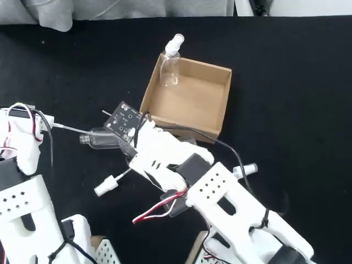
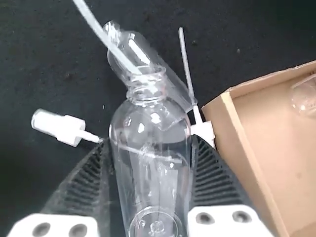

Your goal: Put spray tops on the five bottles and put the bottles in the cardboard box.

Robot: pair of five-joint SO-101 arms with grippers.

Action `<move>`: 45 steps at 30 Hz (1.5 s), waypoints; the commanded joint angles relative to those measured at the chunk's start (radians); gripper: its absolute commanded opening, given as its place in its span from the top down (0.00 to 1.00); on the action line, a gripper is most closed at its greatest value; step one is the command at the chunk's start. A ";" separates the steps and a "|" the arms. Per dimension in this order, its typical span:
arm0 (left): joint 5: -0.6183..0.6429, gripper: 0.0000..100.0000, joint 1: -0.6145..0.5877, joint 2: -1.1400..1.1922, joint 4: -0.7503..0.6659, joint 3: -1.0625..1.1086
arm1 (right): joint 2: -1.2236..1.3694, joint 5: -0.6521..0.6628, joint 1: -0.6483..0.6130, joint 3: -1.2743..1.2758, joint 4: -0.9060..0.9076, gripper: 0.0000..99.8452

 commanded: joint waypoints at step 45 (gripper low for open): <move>-0.044 0.97 0.231 -0.028 -0.180 0.170 | -0.053 0.012 -0.043 0.013 -0.035 0.92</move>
